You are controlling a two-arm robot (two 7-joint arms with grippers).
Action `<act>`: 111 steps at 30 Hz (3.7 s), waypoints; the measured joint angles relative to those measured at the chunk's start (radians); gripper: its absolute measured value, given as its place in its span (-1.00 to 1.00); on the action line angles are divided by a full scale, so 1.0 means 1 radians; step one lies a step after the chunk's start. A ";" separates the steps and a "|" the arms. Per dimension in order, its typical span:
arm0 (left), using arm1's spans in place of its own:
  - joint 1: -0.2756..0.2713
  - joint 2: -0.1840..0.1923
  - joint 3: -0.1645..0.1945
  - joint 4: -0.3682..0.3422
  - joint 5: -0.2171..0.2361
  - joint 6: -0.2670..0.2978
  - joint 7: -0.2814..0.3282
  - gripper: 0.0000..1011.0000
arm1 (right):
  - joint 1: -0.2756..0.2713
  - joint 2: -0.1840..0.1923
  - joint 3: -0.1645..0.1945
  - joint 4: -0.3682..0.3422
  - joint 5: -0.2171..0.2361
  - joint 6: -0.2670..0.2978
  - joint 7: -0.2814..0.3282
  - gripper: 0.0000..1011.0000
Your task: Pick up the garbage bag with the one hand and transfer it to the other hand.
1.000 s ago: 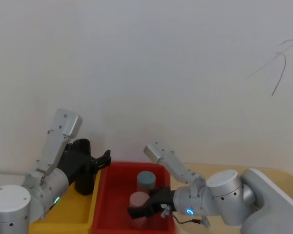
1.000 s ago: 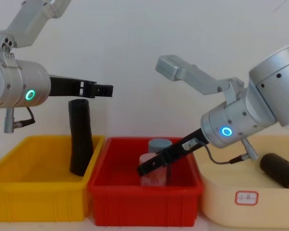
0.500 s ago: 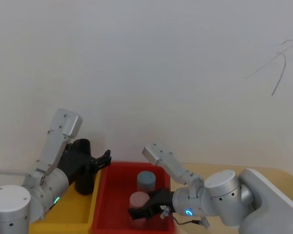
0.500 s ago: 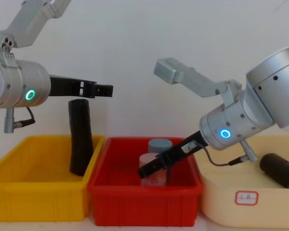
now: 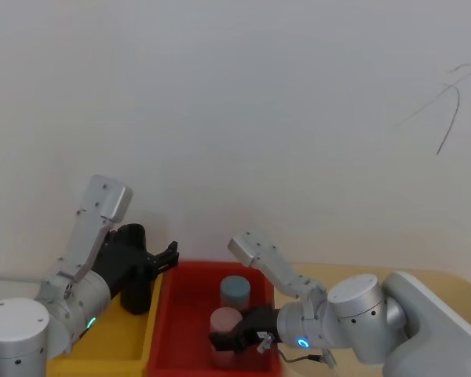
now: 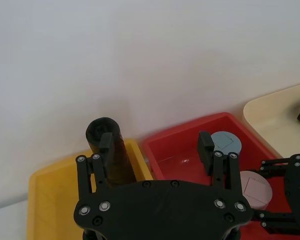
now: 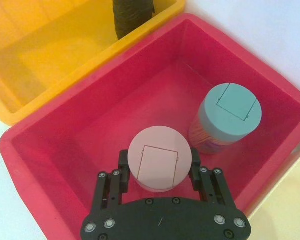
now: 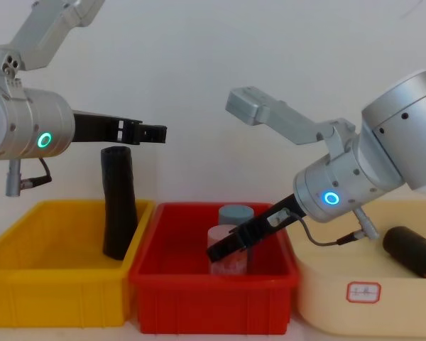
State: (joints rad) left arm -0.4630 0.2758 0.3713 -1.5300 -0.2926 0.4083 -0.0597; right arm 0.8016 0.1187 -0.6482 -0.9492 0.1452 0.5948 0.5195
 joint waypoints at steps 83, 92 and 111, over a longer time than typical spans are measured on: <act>0.000 0.000 0.000 0.000 0.000 0.000 0.000 0.98 | -0.243 0.218 0.352 -0.434 0.117 0.210 -0.207 0.31; 0.000 0.000 0.000 0.000 0.000 0.000 0.000 0.98 | -0.263 0.223 0.354 -0.421 0.112 0.214 -0.208 0.56; 0.000 0.000 0.000 0.000 0.000 0.000 0.000 0.98 | -0.280 0.223 0.361 -0.419 0.105 0.208 -0.216 0.98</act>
State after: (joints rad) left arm -0.4630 0.2758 0.3713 -1.5300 -0.2926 0.4083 -0.0597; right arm 0.5213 0.3417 -0.2875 -1.3685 0.2505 0.8030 0.3033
